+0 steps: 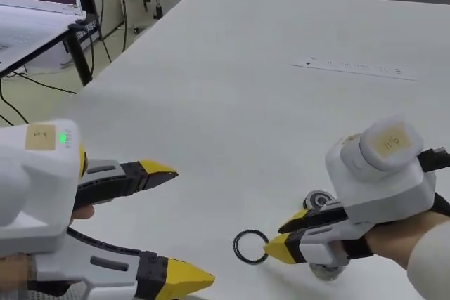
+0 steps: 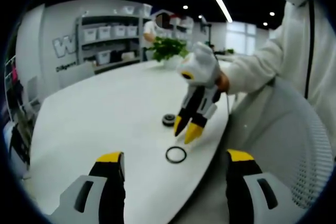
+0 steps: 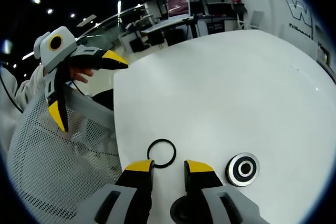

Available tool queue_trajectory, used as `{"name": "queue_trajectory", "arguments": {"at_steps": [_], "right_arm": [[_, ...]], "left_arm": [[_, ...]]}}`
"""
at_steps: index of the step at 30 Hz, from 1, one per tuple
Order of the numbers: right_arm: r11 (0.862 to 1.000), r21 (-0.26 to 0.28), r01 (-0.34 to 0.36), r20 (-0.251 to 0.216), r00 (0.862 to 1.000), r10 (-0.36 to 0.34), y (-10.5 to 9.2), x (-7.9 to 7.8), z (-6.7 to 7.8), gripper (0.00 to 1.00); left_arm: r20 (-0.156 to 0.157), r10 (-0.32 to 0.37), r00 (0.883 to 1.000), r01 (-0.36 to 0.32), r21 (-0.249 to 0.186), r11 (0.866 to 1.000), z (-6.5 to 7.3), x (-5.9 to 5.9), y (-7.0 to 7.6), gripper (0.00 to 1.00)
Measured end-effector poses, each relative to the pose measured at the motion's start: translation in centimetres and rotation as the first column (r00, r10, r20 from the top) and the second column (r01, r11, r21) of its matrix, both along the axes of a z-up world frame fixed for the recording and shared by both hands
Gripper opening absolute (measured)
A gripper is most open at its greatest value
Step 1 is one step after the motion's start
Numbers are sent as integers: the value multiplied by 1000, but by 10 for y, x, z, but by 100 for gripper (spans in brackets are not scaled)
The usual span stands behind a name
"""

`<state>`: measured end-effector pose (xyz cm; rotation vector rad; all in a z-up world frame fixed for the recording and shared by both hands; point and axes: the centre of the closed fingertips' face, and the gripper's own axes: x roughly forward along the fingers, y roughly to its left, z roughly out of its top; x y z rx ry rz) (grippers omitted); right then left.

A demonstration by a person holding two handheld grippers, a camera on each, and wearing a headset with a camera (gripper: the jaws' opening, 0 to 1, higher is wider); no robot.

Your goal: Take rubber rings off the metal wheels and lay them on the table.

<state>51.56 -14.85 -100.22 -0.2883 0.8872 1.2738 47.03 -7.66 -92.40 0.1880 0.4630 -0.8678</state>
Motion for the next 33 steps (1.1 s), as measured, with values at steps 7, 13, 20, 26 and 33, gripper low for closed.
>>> {"name": "queue_trajectory", "arguments": {"at_steps": [7,13,20,26,33], "right_arm": [[991,92,95,35,995,-99,-15,24,27,24],[981,164,103,59,992,-114,-28,32,52,25],[980,190,52,106,992,-73,-51,31,59,29],[978,203,43,98,993,-64,-72,32,52,31],[972,231,36,98,993,-60,-83,39,41,30]], "left_arm": [[-2,-41,999,41,5,999,1,-4,-7,80],[13,-46,999,46,7,999,13,1,-10,81],[64,-47,997,46,25,999,37,17,-21,81],[102,-29,994,31,-19,999,65,27,-42,81],[136,-39,990,43,-27,999,81,43,-66,80]]}}
